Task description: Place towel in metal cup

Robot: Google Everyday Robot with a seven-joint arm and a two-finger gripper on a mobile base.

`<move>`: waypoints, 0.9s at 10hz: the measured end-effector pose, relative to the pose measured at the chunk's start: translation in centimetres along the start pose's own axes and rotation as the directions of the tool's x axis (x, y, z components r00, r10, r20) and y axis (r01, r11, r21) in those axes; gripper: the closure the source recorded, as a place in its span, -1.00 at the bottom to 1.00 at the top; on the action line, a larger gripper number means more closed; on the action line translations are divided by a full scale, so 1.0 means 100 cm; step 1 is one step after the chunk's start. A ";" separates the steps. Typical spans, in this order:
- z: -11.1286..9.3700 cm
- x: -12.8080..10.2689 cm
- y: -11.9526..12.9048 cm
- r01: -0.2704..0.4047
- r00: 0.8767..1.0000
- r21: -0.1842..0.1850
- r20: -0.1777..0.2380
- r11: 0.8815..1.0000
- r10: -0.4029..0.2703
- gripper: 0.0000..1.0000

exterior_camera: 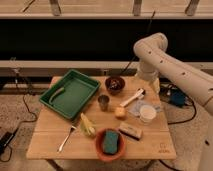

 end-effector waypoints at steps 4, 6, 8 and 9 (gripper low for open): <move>0.002 0.000 0.000 0.001 1.000 -0.001 0.002 1.000 -0.001 -0.60; 0.003 0.002 -0.001 0.003 1.000 0.004 0.007 1.000 -0.003 -0.60; 0.026 0.022 -0.004 -0.001 0.999 0.019 0.038 1.000 0.000 -0.60; 0.037 0.027 -0.009 -0.002 0.999 0.029 0.053 1.000 0.001 -0.60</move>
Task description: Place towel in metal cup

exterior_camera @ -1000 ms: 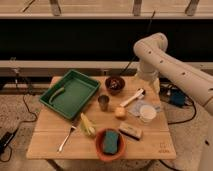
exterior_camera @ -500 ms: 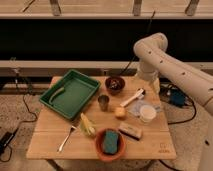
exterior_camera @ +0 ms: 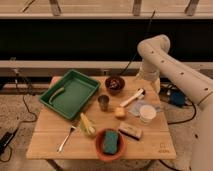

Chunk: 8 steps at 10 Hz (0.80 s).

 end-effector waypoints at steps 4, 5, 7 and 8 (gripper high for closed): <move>0.057 0.003 0.003 -0.028 0.994 0.041 0.111 0.999 0.024 -0.60; 0.067 -0.007 0.013 -0.033 0.989 0.044 0.144 0.998 0.026 -0.60; 0.077 -0.023 0.028 -0.042 0.984 0.057 0.174 0.997 0.032 -0.60; 0.084 -0.031 0.038 -0.048 0.981 0.064 0.191 0.997 0.035 -0.60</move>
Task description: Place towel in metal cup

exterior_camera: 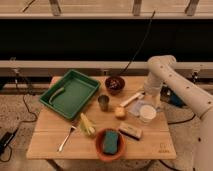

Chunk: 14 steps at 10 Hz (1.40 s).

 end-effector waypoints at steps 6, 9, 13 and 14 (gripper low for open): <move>0.013 0.015 -0.002 0.001 1.000 0.010 -0.025 1.000 -0.001 -0.60; 0.023 0.025 0.002 0.007 0.999 -0.024 -0.034 1.000 -0.008 -0.60; 0.048 0.030 0.009 0.017 0.999 -0.093 -0.030 0.996 -0.020 -0.60; 0.056 0.030 0.012 0.020 0.999 -0.112 -0.028 0.994 -0.023 -0.60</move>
